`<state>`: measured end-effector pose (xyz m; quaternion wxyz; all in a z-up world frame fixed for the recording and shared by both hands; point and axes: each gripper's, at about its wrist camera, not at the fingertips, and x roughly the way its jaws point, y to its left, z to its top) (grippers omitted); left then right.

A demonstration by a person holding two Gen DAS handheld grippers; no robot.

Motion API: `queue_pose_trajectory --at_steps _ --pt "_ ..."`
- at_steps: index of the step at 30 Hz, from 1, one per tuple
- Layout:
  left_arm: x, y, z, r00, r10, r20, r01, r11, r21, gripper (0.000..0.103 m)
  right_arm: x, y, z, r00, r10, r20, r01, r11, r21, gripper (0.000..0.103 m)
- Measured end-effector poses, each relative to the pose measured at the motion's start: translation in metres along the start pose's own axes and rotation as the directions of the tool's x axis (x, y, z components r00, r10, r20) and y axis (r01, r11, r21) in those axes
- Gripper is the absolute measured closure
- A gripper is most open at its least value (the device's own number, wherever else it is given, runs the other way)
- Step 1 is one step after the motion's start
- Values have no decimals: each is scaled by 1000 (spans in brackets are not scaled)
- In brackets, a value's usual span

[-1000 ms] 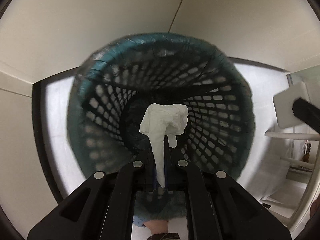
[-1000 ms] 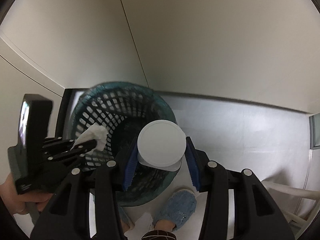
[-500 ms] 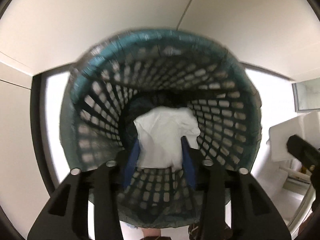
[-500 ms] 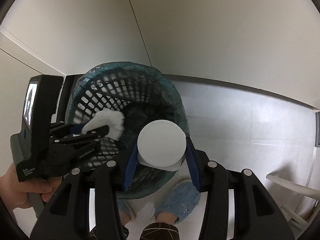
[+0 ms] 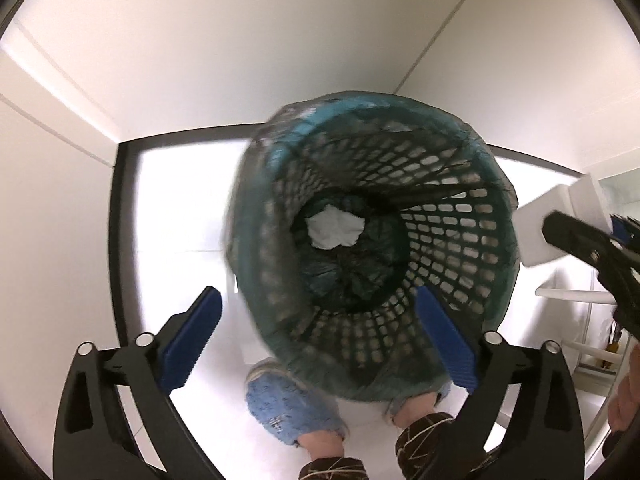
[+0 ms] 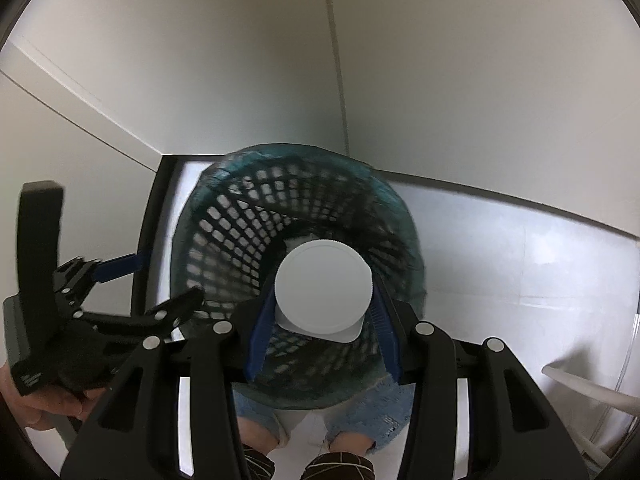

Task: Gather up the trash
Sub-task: 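Open the left tool to drop the tissue while the right tool drops the bottle, then raise both tools from the wastebasket back toward the counter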

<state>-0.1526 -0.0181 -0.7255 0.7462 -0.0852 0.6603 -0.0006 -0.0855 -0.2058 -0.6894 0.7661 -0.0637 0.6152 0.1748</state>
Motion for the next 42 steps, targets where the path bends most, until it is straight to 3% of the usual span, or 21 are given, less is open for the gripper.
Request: queue_pose_trajectory --at_steps 6,12,20,22,24,32,37,42 --pt "-9 21 -6 1000 15 12 -14 1000 -26 6 36 17 -3 999 -33 -34 32 999 -7 60" --pt "7 36 -9 1000 25 -5 -25 997 -77 6 73 15 -12 994 -76 -85 78 997 19 60" --pt "9 41 -19 999 32 -11 -33 998 -57 6 83 19 -15 994 -66 -87 65 998 -14 59" --pt "5 41 -19 999 34 -6 -34 998 -52 6 78 18 -15 995 -58 -84 58 998 -4 59" --pt "1 40 -18 999 40 -2 -40 998 -48 6 70 18 -14 996 -53 -75 53 999 0 52" --pt "-32 31 -8 998 50 29 -49 998 -48 6 22 15 -7 999 -44 -22 45 999 13 16" --pt "-63 20 -1 997 59 40 -57 997 -58 6 -19 10 2 999 -53 -6 53 998 31 8" --pt "-113 10 6 997 56 52 -53 997 -59 6 -80 7 17 997 -68 31 67 997 41 8"
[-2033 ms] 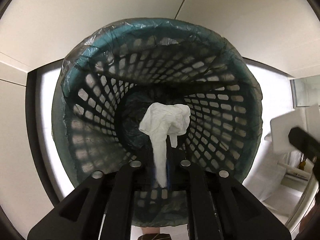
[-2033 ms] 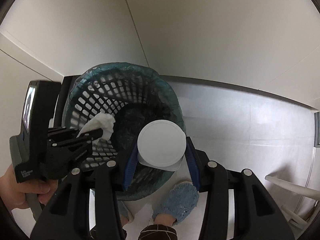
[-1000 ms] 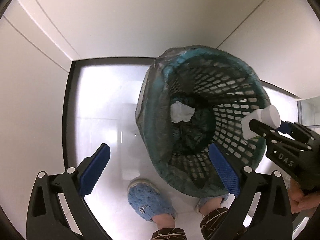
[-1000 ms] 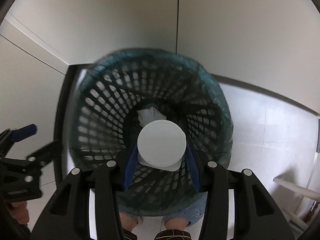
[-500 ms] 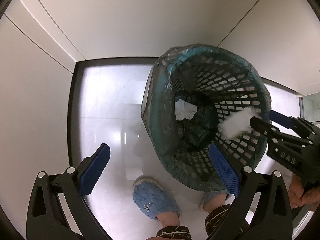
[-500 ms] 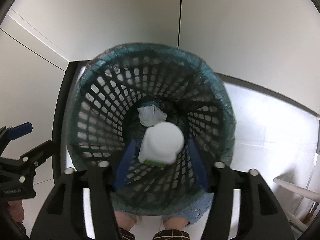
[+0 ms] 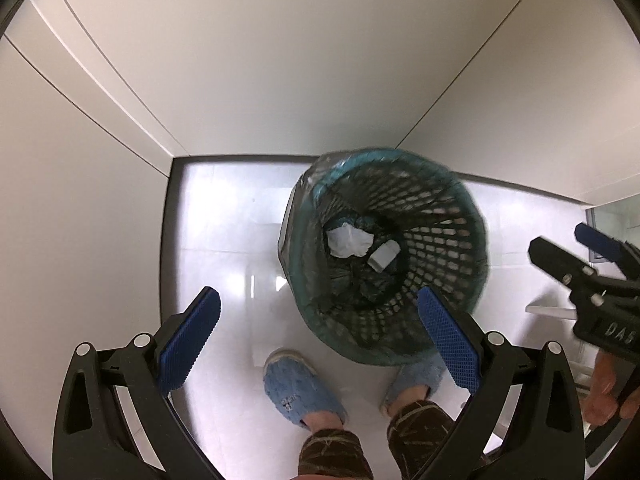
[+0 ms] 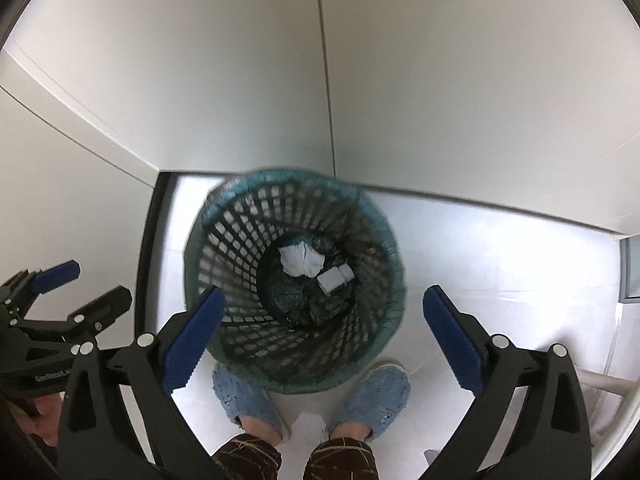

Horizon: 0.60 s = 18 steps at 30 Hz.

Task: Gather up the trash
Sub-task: 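Raise both tools from the wastebasket back toward the counter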

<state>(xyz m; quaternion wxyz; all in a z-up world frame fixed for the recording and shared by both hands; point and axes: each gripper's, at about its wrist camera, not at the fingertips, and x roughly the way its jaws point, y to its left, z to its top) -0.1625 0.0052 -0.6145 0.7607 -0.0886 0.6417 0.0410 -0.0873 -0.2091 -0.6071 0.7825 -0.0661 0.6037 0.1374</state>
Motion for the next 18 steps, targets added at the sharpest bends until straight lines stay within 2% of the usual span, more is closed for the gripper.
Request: queue_pose_trajectory --at_steps 4,10,13,18 --pt "-44 -5 9 1000 -25 0 25 1000 -6 6 -53 -4 15 999 -17 48 18 1000 -17 8" --pt "-119 -16 29 998 -16 55 15 1000 15 6 -132 -8 36 990 -47 130 48 999 -5 8" --pt "-155 -16 38 997 -25 68 24 1000 17 6 -170 -7 43 986 -76 147 78 997 -8 8" --pt "-219 -11 53 993 -24 118 26 1000 -12 6 -232 -7 51 986 -60 157 60 998 4 8"
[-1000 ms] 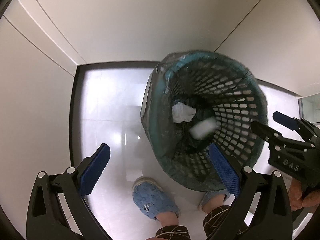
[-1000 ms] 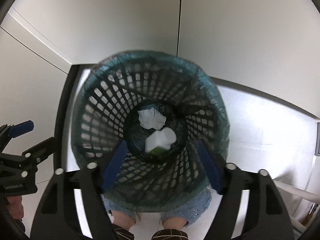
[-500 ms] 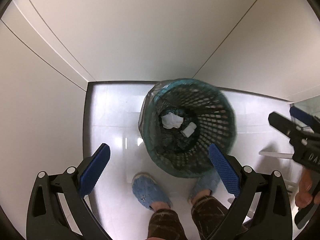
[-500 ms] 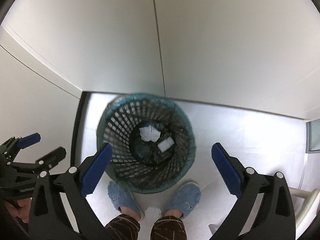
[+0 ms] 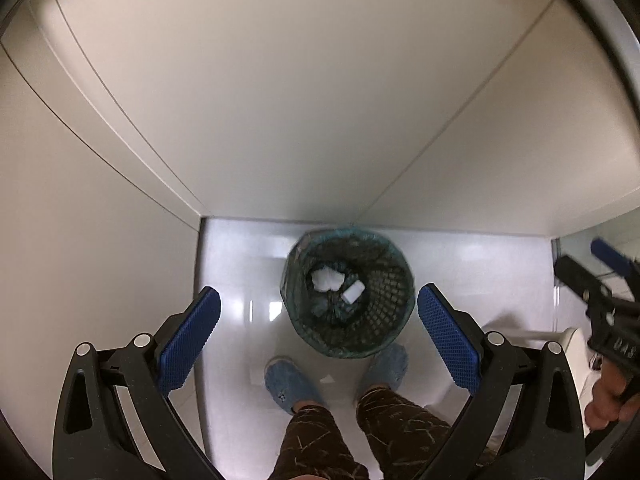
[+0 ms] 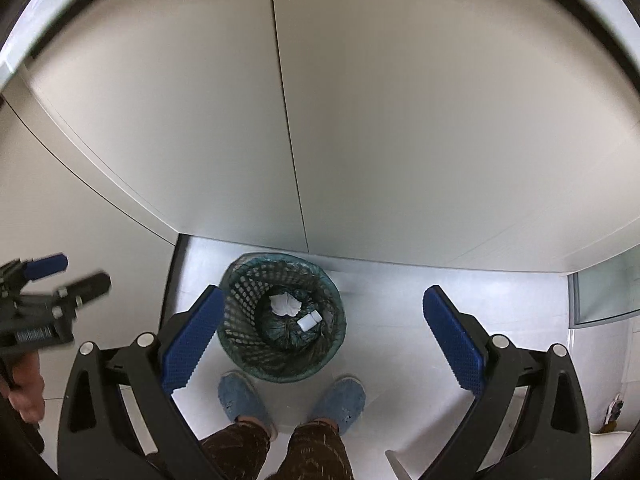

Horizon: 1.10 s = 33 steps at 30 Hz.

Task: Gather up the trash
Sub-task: 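Raise both tools from the wastebasket back toward the counter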

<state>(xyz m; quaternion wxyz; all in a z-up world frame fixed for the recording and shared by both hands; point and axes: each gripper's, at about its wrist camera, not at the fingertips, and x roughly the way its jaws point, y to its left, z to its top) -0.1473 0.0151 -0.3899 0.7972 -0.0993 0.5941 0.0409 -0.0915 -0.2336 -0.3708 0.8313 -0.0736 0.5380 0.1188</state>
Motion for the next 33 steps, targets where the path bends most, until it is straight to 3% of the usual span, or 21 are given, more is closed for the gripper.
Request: queue_pose_trajectory --at_steps 10,17,25,33 --pt "-122 -2 41 994 2 111 -7 999 40 6 -120 4 39 996 -14 86 13 1000 11 8" --pt "-198 -4 70 975 3 223 -9 1000 28 6 -190 7 66 979 -63 196 56 998 40 8" --pt "-249 -9 106 960 -24 278 14 999 37 6 -248 -10 102 958 -107 268 82 991 104 8" --pt "-273 -26 148 957 -8 291 -11 998 65 6 -266 -46 130 951 -125 282 83 984 157 8"
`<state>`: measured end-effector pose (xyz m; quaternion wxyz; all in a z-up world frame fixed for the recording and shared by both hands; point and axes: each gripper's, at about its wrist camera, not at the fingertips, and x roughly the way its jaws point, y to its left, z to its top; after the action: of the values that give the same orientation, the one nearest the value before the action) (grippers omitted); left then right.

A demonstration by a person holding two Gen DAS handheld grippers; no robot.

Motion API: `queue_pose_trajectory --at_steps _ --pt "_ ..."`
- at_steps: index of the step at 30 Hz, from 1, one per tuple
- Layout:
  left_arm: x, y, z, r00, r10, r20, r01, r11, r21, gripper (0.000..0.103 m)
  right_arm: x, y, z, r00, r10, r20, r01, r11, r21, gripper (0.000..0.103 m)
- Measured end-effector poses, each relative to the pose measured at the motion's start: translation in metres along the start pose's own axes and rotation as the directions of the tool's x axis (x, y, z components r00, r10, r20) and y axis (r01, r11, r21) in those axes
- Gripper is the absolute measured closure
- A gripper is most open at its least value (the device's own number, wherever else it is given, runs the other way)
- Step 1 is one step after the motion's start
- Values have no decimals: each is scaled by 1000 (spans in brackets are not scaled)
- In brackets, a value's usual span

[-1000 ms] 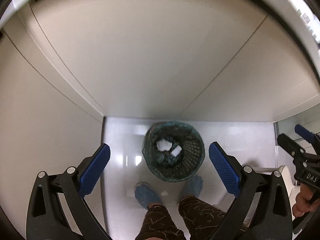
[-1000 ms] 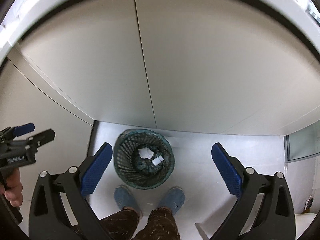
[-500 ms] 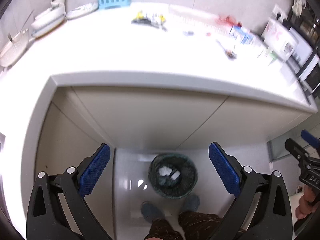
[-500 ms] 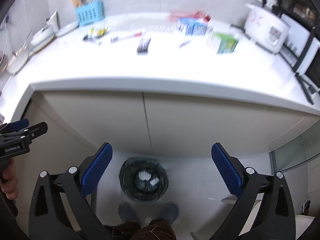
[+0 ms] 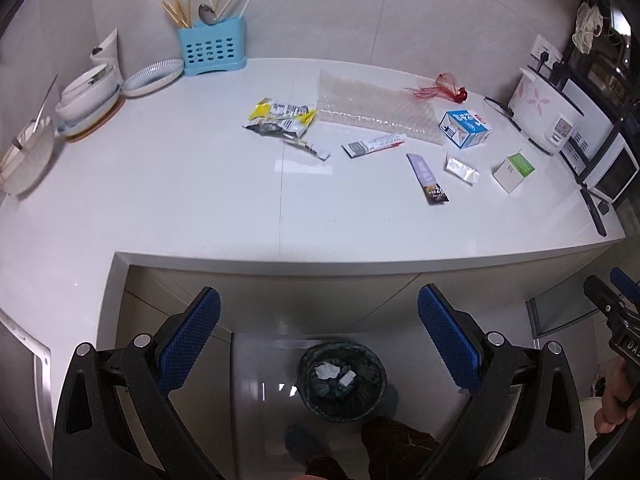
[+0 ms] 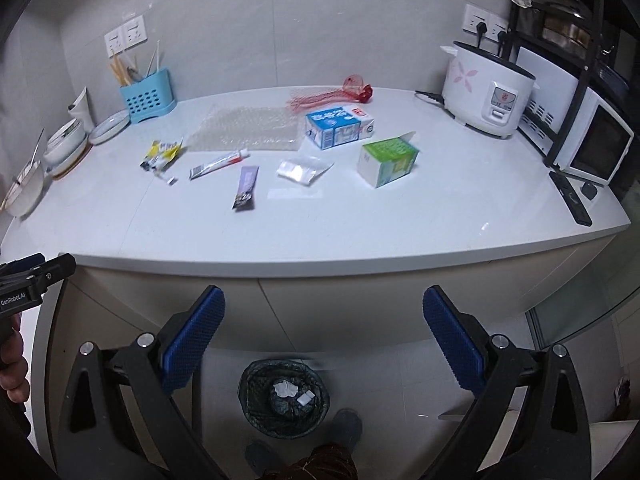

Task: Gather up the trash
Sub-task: 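Raise both tools from the wastebasket back toward the counter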

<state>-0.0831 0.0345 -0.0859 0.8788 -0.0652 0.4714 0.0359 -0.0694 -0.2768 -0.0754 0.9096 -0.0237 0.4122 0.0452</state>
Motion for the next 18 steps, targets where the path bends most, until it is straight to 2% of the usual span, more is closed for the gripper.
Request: queue_pose_trajectory --at_steps 8,13,18 --pt "26 -20 58 999 50 17 -50 998 -26 6 36 -39 51 1000 24 10 -24 1000 13 8" --pt "56 -27 95 997 83 -2 -83 995 -56 6 70 -62 90 999 37 -4 -37 999 -20 8" --pt "86 -22 124 991 128 -32 -131 984 -117 6 102 -79 113 999 36 -31 -37 999 -39 8"
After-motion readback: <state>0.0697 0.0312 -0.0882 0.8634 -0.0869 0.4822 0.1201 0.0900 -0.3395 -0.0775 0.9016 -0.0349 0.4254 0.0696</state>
